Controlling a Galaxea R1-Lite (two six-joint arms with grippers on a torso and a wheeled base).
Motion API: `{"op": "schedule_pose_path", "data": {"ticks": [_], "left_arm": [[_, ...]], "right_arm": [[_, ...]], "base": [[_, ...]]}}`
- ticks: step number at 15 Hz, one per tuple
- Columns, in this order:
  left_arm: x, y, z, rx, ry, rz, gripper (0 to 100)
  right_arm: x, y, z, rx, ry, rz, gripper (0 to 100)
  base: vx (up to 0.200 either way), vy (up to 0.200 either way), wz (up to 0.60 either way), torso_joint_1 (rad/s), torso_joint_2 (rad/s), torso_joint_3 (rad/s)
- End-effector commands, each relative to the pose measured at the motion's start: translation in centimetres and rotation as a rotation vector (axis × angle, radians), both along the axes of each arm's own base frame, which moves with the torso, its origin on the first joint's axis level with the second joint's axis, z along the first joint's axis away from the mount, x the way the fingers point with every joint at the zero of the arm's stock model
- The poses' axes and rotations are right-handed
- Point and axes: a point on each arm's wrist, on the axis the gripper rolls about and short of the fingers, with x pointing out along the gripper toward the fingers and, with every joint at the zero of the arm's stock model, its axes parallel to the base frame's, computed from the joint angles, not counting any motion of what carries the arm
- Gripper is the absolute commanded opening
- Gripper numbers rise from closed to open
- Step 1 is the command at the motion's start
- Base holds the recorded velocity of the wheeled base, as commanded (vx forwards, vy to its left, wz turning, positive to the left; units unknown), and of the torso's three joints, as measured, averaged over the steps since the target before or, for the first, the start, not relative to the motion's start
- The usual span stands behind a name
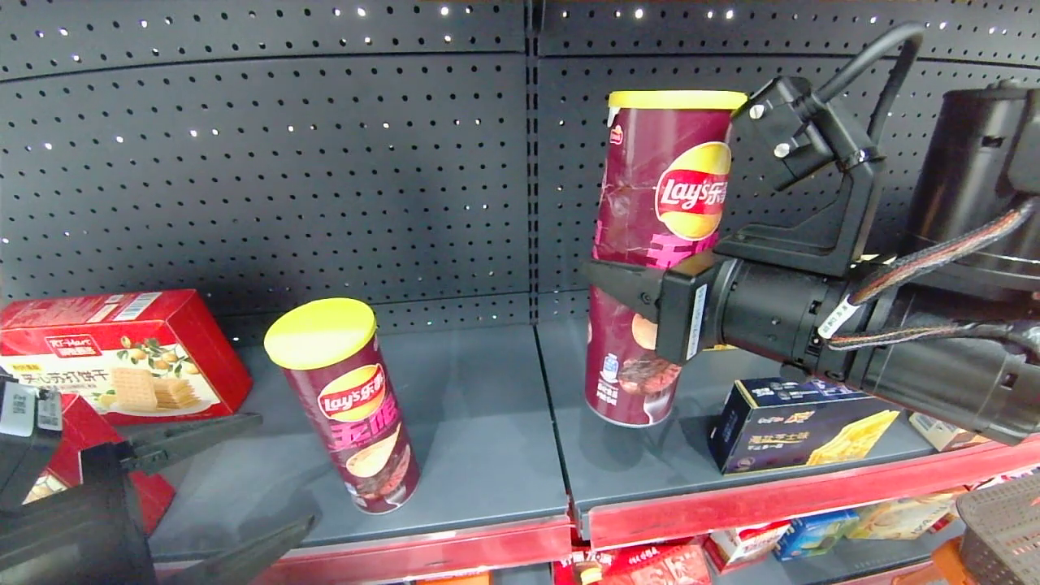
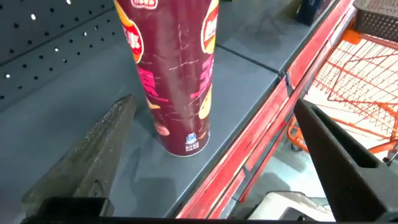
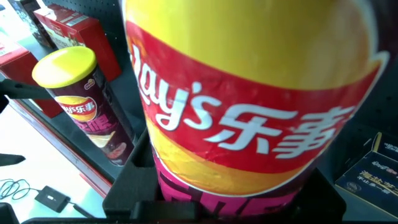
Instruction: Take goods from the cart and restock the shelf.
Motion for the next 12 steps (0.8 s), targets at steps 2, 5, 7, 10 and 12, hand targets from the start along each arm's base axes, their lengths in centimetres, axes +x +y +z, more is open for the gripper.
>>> {"op": "schedule_pose_path", "data": {"ticks": [2,5,7,10,12], "left_arm": [[-2.2,-0.1,0.5,-0.012,-0.066,-0.030,100],[-4.7,-0.3,0.0,-0.041,0.013,-0.066,100],[-5.7,-0.2,-0.4,-0.034,0.044,-0.037,100],[-5.7,0.2,-0.4,0.004,0.031,0.165,100],[-5.2,0.3,-0.5,0.023,0.045,0.235,100]], "right_arm": [[0.1,0.1,-0.1,-0.002,0.001,-0.001,0],[0.3,0.2,-0.2,-0.004,0.003,0.003,0],[0.5,0.5,-0.4,-0.003,0.002,0.003,0],[0.5,0.5,-0.4,-0.003,0.002,0.003,0],[0.5,0.5,-0.4,-0.004,0.003,0.002,0]], "base": [[0.000,0.000,0.00,0.000,0.00,0.000],[0.000,0.000,0.00,0.000,0.00,0.000],[0.000,0.000,0.00,0.000,0.00,0.000],[0.000,0.000,0.00,0.000,0.00,0.000],[0.000,0.000,0.00,0.000,0.00,0.000]]}}
